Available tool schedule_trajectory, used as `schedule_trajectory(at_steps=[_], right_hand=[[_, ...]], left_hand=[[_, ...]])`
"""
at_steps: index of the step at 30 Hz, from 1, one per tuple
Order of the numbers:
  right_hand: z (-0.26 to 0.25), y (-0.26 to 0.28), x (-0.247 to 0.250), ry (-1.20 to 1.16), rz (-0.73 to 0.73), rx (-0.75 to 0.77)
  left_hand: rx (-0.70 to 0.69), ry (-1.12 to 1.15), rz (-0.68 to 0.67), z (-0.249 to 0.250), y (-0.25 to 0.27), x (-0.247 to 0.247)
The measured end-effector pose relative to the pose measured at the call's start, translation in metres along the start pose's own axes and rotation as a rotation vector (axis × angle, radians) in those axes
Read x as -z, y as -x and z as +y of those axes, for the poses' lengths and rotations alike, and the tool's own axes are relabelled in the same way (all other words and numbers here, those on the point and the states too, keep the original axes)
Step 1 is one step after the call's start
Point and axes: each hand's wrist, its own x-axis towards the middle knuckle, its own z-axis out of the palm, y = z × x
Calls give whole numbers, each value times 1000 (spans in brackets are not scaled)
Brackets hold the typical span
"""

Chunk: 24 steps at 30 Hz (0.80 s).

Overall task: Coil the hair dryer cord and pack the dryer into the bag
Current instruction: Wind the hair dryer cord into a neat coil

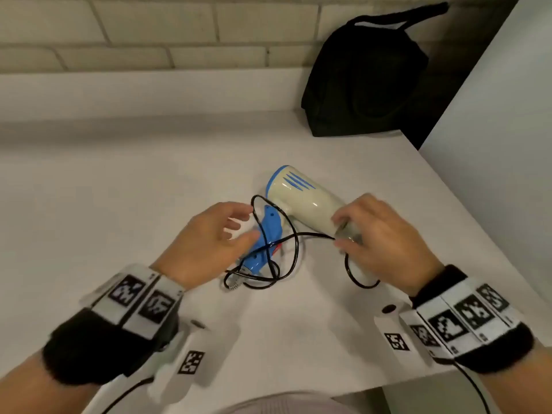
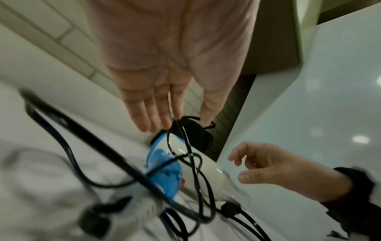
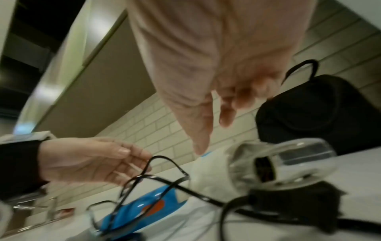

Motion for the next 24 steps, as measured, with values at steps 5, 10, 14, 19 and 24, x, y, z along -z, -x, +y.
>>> schedule_trajectory(at_steps=[5,10,14,19,24], right_hand=[[22,-15,-4,30,-211,-257],[35,-31,-5,-343,-70,-287],[38,-37,6,-914,58,-342],[47,-39,5,-1385,28,-370],[28,-31,-26,-186,-411,-48]], left_hand=[[112,-23,-178,4,-18,-32],[173,59,-195,-3,-29,-49],[177,122,-224,-3,-31,-50],[244,345,-188,3,-35,-46],[299,490,-154,0,-35,-46]])
